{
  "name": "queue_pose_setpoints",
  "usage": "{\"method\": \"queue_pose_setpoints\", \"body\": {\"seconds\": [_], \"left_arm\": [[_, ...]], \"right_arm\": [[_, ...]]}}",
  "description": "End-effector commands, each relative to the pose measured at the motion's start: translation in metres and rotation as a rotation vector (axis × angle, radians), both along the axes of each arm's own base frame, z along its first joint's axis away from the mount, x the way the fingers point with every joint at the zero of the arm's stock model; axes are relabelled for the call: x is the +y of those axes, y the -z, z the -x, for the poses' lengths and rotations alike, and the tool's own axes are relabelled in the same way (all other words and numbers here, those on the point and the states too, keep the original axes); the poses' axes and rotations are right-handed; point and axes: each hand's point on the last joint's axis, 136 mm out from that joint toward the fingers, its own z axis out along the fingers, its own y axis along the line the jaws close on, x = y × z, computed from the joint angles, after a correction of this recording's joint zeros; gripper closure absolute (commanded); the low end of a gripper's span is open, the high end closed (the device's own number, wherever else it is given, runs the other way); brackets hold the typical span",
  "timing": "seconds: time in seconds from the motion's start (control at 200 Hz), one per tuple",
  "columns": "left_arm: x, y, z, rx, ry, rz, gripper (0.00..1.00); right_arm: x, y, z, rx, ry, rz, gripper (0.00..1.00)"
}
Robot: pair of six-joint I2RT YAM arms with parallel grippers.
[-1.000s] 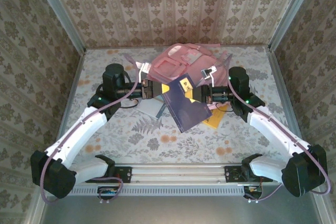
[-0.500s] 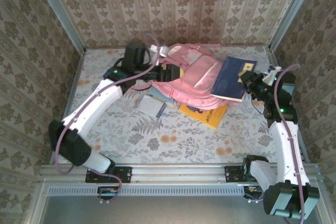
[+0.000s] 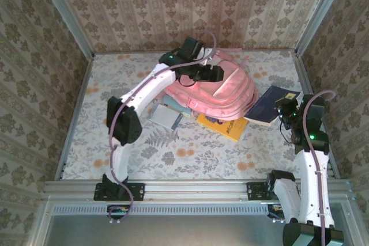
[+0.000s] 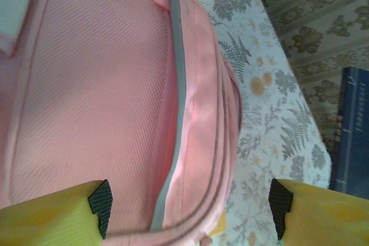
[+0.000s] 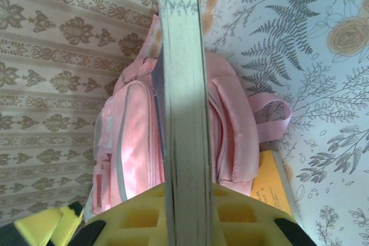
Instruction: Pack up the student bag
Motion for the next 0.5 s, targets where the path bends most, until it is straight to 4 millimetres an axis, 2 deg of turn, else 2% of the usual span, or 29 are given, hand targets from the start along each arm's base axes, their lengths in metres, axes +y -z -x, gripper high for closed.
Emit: {"method": "queue_pose_setpoints", "body": {"seconds": [0.0, 0.155, 0.325, 0.495], "left_arm": [[-0.005, 0.016, -0.006, 0.011, 0.022, -0.047, 0.26], [-0.029, 0.031, -0.011, 0.061, 0.063, 0.003, 0.29], [-0.057, 0.040, 0.005, 0.129, 0.146, 0.093, 0.35], [-0.072, 0.044, 0.019, 0.120, 0.194, 0.104, 0.41]], "right_arm": [[-0.002, 0.008, 0.004, 0.010, 0.005, 0.020, 1.00], [0.003, 0.007, 0.000, -0.021, -0.023, 0.007, 1.00], [0.006, 0.013, -0.005, -0.021, -0.046, 0.001, 1.00], [0.012, 0.029, -0.012, -0.010, -0.079, -0.046, 1.00]]}}
